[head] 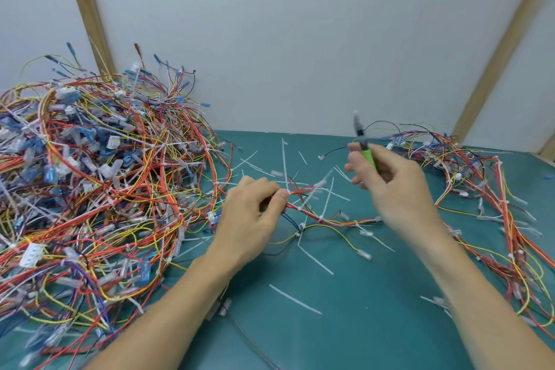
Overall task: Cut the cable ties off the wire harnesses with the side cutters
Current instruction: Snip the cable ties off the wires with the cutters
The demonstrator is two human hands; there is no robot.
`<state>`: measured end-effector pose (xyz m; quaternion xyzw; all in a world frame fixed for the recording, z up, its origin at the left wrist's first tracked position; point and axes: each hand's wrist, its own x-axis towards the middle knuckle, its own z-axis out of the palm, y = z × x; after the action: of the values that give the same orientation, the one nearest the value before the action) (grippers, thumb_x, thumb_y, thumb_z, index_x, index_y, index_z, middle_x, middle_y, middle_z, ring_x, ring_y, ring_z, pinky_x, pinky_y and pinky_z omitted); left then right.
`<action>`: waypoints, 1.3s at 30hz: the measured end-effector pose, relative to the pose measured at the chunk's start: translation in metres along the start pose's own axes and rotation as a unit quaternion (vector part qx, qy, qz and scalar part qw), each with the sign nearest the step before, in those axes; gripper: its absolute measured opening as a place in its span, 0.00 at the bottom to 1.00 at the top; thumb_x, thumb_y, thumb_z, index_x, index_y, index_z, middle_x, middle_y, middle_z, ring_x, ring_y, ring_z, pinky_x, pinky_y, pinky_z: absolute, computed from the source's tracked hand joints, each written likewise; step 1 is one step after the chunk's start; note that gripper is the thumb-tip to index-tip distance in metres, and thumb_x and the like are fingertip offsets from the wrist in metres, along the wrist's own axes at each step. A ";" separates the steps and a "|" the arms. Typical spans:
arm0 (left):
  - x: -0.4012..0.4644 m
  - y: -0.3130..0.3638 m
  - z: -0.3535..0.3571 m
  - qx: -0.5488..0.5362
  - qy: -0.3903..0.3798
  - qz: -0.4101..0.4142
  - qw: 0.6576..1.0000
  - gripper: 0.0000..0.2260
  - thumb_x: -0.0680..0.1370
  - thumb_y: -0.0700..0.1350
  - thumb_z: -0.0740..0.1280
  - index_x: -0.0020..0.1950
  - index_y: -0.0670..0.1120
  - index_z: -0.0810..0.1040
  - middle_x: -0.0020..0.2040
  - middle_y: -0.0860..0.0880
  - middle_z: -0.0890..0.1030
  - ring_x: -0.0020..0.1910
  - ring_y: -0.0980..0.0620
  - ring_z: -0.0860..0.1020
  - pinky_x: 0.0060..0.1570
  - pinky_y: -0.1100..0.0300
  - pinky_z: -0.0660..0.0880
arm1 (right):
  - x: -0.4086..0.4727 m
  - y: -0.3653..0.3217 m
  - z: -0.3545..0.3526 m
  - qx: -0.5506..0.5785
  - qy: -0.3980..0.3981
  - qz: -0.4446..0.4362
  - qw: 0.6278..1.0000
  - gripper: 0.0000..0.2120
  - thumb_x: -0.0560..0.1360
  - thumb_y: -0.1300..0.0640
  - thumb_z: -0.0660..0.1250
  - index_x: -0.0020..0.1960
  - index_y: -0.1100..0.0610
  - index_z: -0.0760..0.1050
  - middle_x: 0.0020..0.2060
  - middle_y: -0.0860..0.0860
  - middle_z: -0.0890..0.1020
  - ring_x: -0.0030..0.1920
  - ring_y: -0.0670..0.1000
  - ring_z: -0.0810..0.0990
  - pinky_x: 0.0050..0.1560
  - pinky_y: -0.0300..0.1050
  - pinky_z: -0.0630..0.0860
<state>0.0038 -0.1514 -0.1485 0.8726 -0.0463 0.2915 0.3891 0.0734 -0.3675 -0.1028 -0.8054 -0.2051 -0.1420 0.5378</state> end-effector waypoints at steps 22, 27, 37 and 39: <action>0.000 0.002 -0.002 0.038 -0.029 0.042 0.998 0.10 0.77 0.55 0.67 0.41 0.52 0.82 0.36 0.53 0.70 0.45 0.49 0.66 0.49 0.57 0.61 | -0.002 0.005 -0.018 -0.185 -0.170 -0.071 0.965 0.16 0.65 0.42 0.81 0.51 0.43 0.87 0.43 0.39 0.85 0.47 0.41 0.83 0.52 0.41 0.77; 0.001 0.003 -0.002 0.044 -0.025 0.049 0.998 0.10 0.76 0.55 0.68 0.42 0.51 0.83 0.37 0.52 0.72 0.45 0.50 0.66 0.50 0.57 0.61 | -0.003 0.002 -0.016 -0.199 -0.162 -0.113 0.960 0.16 0.66 0.42 0.80 0.52 0.44 0.86 0.45 0.41 0.84 0.47 0.44 0.82 0.54 0.51 0.79; 0.000 0.005 -0.003 0.041 -0.028 0.052 0.997 0.10 0.76 0.54 0.68 0.42 0.50 0.83 0.37 0.52 0.72 0.45 0.50 0.66 0.51 0.54 0.64 | -0.005 -0.003 -0.014 -0.196 -0.166 -0.129 0.958 0.15 0.66 0.45 0.81 0.51 0.46 0.87 0.44 0.41 0.83 0.46 0.45 0.82 0.53 0.49 0.78; 0.000 0.005 -0.003 0.043 -0.028 0.055 0.997 0.09 0.76 0.54 0.68 0.42 0.50 0.83 0.37 0.52 0.73 0.45 0.50 0.66 0.51 0.55 0.63 | -0.006 -0.004 -0.012 -0.196 -0.169 -0.133 0.957 0.15 0.66 0.45 0.82 0.51 0.46 0.87 0.44 0.41 0.83 0.45 0.45 0.82 0.52 0.50 0.78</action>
<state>0.0004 -0.1530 -0.1437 0.8924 -0.0926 0.2899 0.3331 0.0663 -0.3780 -0.0975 -0.8729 -0.3661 -0.1111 0.3027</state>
